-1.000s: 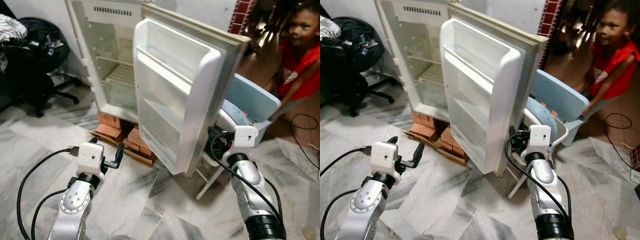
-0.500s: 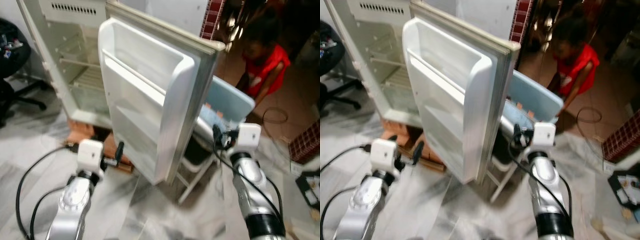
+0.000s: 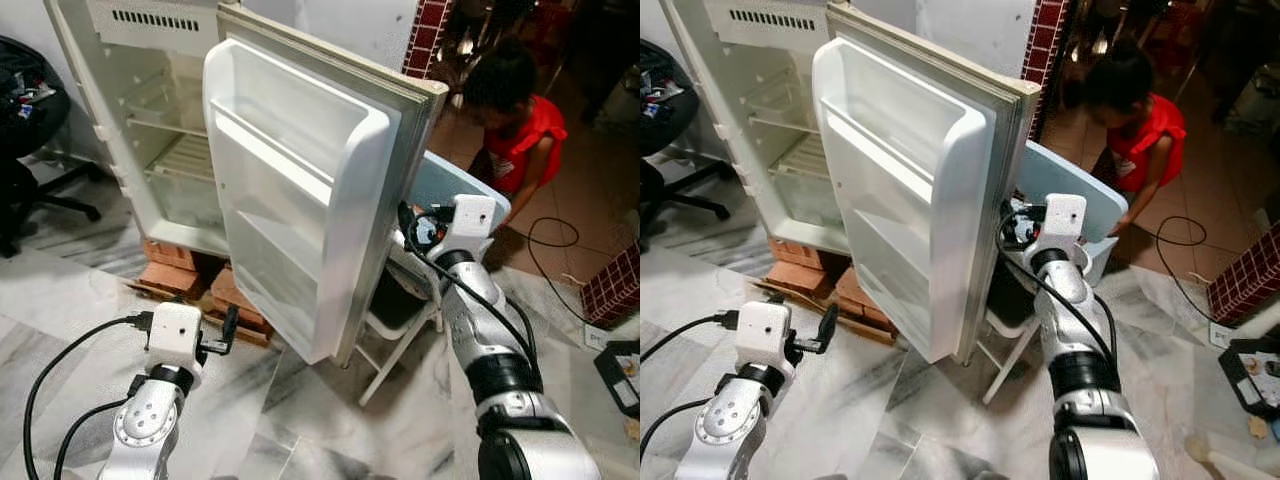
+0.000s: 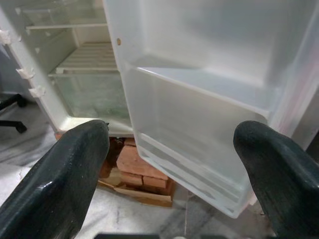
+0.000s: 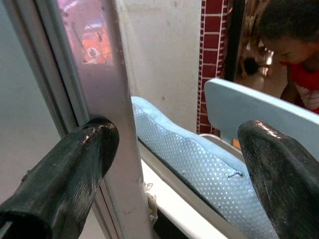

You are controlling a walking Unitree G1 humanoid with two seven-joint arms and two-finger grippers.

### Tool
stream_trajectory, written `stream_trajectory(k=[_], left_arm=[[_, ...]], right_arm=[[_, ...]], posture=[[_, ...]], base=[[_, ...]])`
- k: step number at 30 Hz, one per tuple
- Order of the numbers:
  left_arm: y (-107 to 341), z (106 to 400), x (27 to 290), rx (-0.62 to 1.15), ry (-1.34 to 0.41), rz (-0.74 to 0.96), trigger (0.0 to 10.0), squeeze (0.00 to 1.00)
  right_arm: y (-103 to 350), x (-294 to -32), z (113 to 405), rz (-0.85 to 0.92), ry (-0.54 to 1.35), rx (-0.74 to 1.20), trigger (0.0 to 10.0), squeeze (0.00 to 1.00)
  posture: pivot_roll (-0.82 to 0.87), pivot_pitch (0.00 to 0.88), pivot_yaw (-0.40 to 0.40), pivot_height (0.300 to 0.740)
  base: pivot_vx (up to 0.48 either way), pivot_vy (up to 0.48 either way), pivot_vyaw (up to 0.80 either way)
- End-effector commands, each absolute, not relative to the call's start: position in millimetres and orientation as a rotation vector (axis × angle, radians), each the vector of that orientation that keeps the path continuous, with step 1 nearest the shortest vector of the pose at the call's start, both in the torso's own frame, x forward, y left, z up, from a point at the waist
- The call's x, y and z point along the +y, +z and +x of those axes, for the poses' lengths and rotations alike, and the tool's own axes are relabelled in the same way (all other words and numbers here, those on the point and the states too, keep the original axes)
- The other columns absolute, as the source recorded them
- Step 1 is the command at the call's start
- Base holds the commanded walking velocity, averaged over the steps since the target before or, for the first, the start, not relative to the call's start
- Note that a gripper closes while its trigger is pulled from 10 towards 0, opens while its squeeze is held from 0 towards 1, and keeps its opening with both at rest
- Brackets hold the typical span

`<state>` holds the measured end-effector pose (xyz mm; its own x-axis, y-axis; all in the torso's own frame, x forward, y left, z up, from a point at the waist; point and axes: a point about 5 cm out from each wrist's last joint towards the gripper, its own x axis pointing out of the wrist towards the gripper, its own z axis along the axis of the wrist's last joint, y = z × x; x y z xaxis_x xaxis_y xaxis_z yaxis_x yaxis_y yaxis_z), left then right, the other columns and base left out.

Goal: Restocking fridge

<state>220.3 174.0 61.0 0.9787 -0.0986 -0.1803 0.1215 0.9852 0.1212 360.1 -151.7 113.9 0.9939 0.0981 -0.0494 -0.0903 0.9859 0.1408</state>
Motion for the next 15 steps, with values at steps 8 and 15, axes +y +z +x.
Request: stream_trajectory(k=[8,15], left_arm=[[68.3,219.3,168.8,0.147,-0.117,0.139,10.0,0.0],[68.1,218.8,165.2,0.15,-0.128,0.137,10.0,0.0]], right_arm=[[157.3,-90.4,370.9,0.545,0.463,-0.063,10.0,0.0],[202.7,-33.0,313.9,0.952,1.053,-0.142,10.0,0.0]], posture=[[0.13,0.018,-0.062,0.74],[0.13,0.024,-0.063,0.74]], base=[[0.0,0.0,0.0],[0.0,0.0,0.0]])
